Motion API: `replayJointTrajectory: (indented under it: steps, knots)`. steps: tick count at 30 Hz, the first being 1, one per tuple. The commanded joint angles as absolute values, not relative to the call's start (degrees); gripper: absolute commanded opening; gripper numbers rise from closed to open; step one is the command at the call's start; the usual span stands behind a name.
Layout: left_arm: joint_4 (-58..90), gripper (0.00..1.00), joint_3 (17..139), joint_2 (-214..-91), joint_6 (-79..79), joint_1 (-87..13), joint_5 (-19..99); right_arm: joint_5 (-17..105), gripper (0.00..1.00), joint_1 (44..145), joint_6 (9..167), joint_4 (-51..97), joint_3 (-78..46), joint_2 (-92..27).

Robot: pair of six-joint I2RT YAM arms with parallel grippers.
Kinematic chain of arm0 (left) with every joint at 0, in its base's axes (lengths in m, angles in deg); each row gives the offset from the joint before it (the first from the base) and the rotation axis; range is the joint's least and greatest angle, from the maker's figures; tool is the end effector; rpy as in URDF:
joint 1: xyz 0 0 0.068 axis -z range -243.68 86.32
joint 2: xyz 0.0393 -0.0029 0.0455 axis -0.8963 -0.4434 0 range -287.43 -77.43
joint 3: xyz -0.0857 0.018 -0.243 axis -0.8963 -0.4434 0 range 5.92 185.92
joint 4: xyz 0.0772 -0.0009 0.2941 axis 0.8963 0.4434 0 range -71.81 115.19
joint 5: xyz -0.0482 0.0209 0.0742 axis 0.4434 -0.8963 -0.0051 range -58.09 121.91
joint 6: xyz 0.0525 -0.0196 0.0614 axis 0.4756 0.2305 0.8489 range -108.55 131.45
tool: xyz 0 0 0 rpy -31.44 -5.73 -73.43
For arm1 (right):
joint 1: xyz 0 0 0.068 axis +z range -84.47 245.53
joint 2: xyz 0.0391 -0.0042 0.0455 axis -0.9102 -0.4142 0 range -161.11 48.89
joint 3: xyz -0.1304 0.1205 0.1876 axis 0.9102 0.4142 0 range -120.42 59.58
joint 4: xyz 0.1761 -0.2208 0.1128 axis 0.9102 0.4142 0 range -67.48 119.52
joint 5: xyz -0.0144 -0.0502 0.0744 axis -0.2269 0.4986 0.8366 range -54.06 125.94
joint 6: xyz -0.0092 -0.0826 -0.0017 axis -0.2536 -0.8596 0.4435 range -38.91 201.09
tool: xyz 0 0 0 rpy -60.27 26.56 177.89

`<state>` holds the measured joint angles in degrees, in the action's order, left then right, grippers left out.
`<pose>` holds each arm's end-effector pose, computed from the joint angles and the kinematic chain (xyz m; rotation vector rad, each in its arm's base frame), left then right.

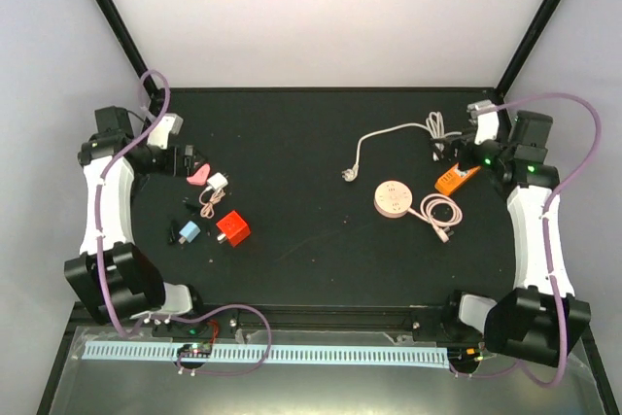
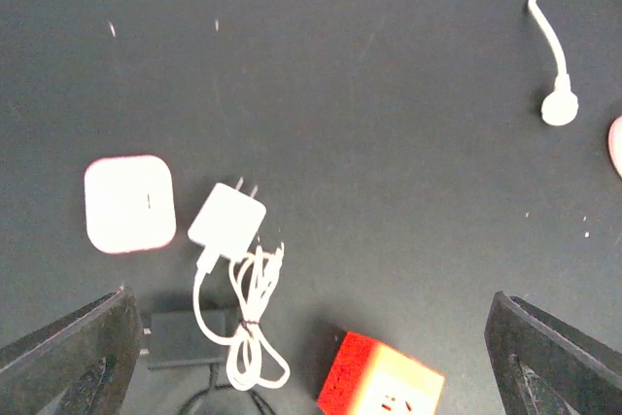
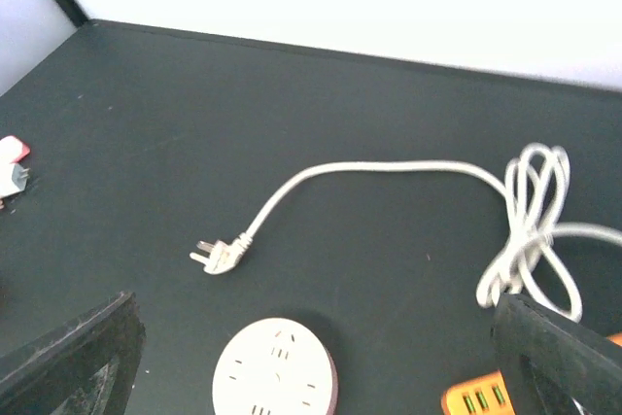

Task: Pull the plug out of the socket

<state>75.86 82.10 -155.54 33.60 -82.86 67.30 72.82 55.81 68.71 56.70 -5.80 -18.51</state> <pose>0.3235 0.0680 0.2925 0.2698 2.3899 -0.4855 0.3256 -0.0116 0.3151 -0.3978 2.0594 0.4757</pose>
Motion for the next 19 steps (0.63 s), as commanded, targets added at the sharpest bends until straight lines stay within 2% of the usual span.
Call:
replayJointTrajectory:
  steps: [1, 8, 19]
  knots:
    - [72.28, 0.99, 75.94, -153.23, 32.61, -83.85, 67.75, 81.11, 1.0, 49.04, 74.29, 50.77, 0.11, -17.82]
    - [65.87, 0.99, 66.15, -147.18, 31.76, -83.59, 65.31, 81.78, 1.0, 46.37, 72.53, 51.53, 4.76, -18.03]
    - [64.78, 0.99, 62.7, -144.71, 30.96, -83.38, 65.16, 81.15, 1.0, 46.3, 73.14, 47.9, 8.74, -14.99]
